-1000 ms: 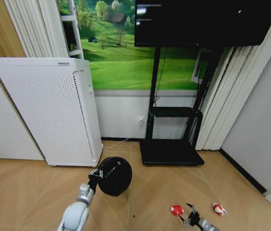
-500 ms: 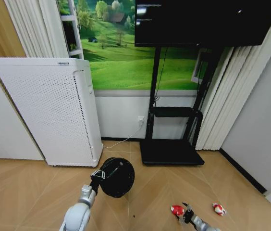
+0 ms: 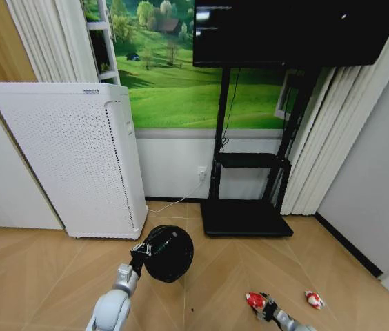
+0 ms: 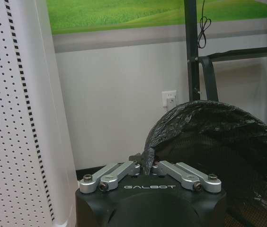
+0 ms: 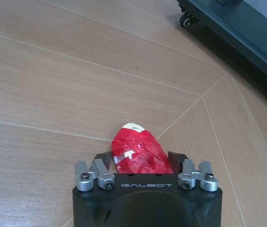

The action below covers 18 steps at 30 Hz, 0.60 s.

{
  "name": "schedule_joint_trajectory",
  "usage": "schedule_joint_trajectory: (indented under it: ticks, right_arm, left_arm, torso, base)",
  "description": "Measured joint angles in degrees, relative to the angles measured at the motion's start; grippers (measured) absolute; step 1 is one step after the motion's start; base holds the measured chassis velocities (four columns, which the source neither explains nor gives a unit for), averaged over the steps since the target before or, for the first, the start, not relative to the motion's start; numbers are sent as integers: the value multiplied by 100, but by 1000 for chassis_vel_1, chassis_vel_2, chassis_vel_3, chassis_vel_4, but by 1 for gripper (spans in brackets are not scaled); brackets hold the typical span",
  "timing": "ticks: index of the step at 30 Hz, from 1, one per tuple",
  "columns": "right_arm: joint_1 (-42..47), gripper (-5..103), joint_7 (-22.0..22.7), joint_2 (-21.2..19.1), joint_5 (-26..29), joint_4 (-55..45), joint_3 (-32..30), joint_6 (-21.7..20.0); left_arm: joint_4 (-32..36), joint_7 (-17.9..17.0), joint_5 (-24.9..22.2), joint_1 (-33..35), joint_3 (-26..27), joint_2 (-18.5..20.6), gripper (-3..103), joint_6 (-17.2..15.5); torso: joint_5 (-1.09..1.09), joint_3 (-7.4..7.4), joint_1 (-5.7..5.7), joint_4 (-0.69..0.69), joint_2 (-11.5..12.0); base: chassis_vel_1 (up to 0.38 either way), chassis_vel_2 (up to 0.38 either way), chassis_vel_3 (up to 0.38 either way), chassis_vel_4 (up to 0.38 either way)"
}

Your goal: Pick up the trash bin and place the garbage on the floor into it.

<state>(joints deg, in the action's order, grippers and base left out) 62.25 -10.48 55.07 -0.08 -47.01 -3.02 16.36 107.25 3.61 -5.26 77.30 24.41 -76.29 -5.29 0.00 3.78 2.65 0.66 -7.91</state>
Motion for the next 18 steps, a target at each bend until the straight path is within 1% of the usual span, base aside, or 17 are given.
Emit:
schedule_joint_trajectory:
  ticks: [2,3,4,7,8,11,12,15,18]
  right_arm:
    - [-2,68,-5,2,-2,3,1,3]
    - [-3,63,-8,7,-3,7,3,6]
    - [-3,63,-8,7,-3,7,3,6]
    - [-3,46,-8,12,-3,5,3,20]
    - [-3,46,-8,12,-3,5,3,20]
    - [16,33,-4,12,-5,-13,-18,25]
    - [16,33,-4,12,-5,-13,-18,25]
    - [81,24,-5,-7,-13,-78,-54,31]
    - [154,21,-8,-32,-10,-168,-91,32]
  left_arm:
    - [-3,0,-1,-1,1,1,4,0]
    - [-7,0,-2,-4,6,3,4,0]
    - [-7,0,-2,-4,6,3,4,0]
    - [-12,1,-5,-7,11,5,4,1]
    - [-12,1,-5,-7,11,5,4,1]
    - [-15,2,-5,-8,12,-2,4,6]
    - [-15,2,-5,-8,12,-2,4,6]
    - [-16,2,-3,-6,2,-24,4,10]
    - [-16,3,0,0,-2,-33,4,13]
  torso:
    - [0,0,0,0,0]
    - [0,0,0,0,0]
    - [0,0,0,0,0]
    - [0,0,0,0,0]
    - [0,0,0,0,0]
    - [-2,0,0,0,0]
    - [-2,0,0,0,0]
    - [-2,0,0,0,0]
    - [0,0,0,1,0]
  base:
    - [0,0,0,0]
    - [0,0,0,0]
    - [0,0,0,0]
    - [0,0,0,0]
    - [0,0,0,0]
    - [0,0,0,0]
    - [0,0,0,0]
    - [0,0,0,0]
    - [0,0,0,0]
